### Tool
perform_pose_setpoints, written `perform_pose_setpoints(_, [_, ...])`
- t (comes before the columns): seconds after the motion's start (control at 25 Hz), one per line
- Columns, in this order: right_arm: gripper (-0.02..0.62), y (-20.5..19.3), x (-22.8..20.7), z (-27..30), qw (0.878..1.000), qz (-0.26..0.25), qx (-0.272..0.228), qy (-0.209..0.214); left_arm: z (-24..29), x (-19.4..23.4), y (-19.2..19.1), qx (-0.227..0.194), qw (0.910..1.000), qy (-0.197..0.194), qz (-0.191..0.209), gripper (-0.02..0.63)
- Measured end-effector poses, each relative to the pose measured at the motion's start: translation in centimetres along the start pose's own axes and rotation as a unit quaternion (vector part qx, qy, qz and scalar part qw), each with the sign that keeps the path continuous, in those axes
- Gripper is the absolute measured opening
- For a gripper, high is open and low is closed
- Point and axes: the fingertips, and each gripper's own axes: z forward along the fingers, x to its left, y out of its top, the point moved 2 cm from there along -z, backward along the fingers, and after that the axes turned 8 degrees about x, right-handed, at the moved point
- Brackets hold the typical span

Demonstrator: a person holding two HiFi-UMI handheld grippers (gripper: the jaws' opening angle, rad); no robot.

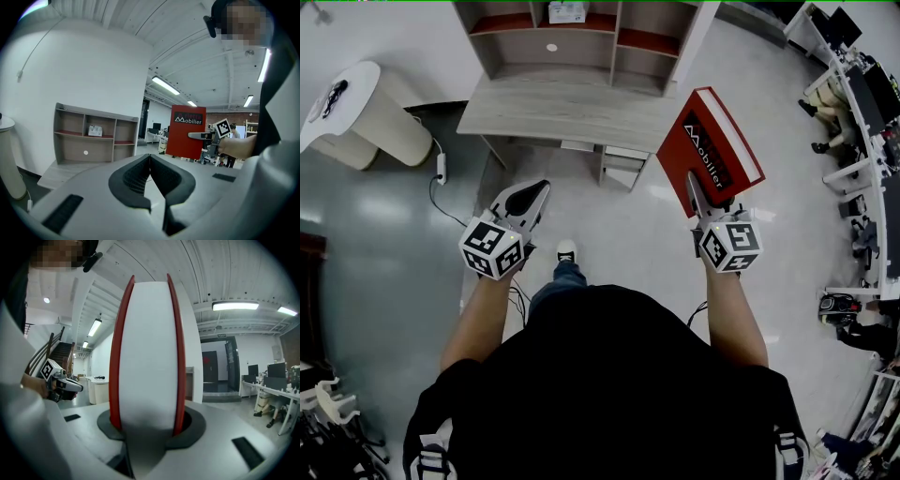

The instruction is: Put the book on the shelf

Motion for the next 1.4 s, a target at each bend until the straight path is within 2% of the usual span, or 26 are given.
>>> perform_pose_setpoints(0.4, [0.173, 0.2, -0.1, 3.3, 1.0, 0.005, 0.004, -0.004, 1.5, 3.2, 0.2, 0.006, 1.0, -0.005, -0.002, 0.018])
perform_pose_setpoints(1.4, [0.173, 1.7, -2.7, 10.9, 1.0, 0.014, 0.016, -0.019, 8.1, 9.8, 3.7, 0.012, 0.9994, -0.033, 0.005, 0.019])
